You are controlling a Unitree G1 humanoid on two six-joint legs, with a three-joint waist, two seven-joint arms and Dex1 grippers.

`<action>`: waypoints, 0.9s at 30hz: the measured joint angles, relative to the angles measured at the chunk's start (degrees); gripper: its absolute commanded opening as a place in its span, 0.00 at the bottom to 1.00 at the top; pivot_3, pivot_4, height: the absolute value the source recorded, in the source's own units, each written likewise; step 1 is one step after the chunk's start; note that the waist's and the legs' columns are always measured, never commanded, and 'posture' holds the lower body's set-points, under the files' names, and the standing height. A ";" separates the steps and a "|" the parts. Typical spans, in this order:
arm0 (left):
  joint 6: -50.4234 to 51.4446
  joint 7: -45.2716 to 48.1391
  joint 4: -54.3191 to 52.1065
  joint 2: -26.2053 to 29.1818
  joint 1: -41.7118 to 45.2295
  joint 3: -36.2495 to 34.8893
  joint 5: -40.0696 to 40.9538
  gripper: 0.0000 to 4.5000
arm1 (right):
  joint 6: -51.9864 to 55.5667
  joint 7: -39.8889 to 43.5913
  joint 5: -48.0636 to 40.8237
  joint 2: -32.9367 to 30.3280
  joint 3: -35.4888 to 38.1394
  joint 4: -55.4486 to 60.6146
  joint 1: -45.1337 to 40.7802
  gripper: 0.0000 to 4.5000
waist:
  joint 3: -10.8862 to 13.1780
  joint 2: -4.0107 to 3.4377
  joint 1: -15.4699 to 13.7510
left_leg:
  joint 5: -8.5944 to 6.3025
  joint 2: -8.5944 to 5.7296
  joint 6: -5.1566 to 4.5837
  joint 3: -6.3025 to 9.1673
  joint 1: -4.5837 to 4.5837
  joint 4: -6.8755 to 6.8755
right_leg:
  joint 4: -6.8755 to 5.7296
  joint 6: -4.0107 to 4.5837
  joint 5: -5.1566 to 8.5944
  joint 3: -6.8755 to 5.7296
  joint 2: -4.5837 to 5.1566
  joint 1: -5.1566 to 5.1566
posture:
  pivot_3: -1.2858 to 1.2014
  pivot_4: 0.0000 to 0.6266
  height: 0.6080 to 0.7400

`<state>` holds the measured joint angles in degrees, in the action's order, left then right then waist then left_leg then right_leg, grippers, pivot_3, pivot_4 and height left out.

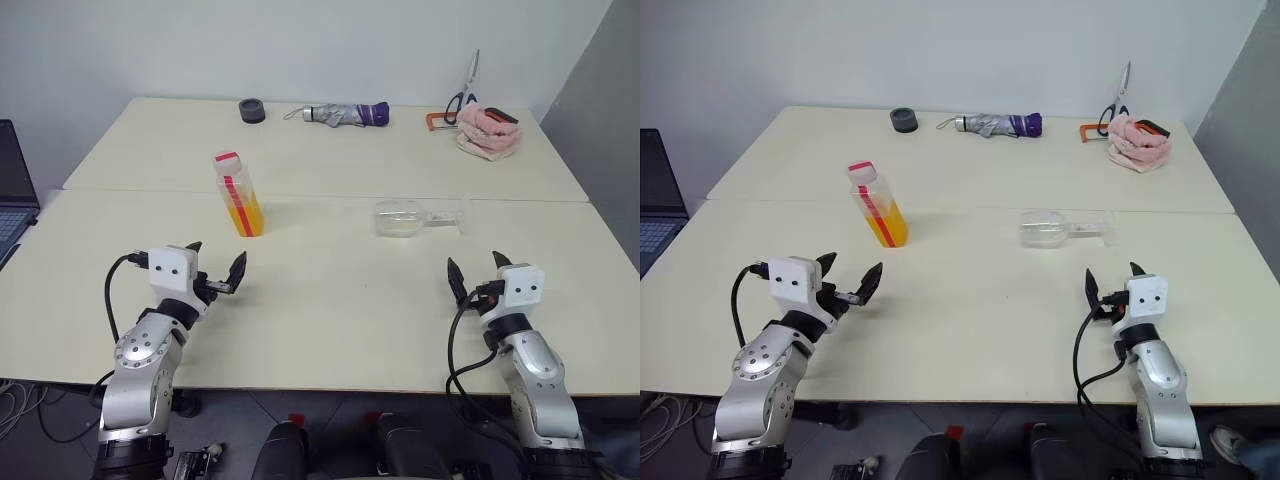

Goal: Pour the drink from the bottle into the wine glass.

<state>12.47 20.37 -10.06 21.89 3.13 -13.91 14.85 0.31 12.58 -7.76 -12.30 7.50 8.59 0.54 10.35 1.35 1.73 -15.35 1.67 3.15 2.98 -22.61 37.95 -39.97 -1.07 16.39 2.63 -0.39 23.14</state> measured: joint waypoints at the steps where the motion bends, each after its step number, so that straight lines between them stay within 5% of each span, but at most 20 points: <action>1: -0.09 0.00 0.00 -0.02 0.00 0.00 0.00 1.00 | 0.00 0.01 0.00 0.00 -0.01 0.00 0.00 0.99 | 0.00 0.00 0.00 | 0.00 0.00 0.00 0.00 0.00 0.00 | 0.00 0.00 0.00 0.00 0.00 0.00 | 0.52 0.24 1.00; 27: -3.95 -2.29 1.14 -0.26 2.15 -2.23 0.37 1.00 | -0.33 3.26 -0.24 0.24 -1.10 -1.77 -1.62 0.99 | 0.00 0.00 0.00 | 0.00 0.00 0.00 0.00 0.00 0.00 | 0.00 0.00 0.00 0.00 0.00 0.00 | 0.52 0.24 1.00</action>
<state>8.52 18.08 -8.92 21.63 5.28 -16.14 15.22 -0.02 15.85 -8.00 -12.06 6.40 6.82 -1.08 10.35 1.35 1.73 -15.35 1.67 3.15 2.98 -22.61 37.95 -39.97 -1.07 16.39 2.63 -0.39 23.14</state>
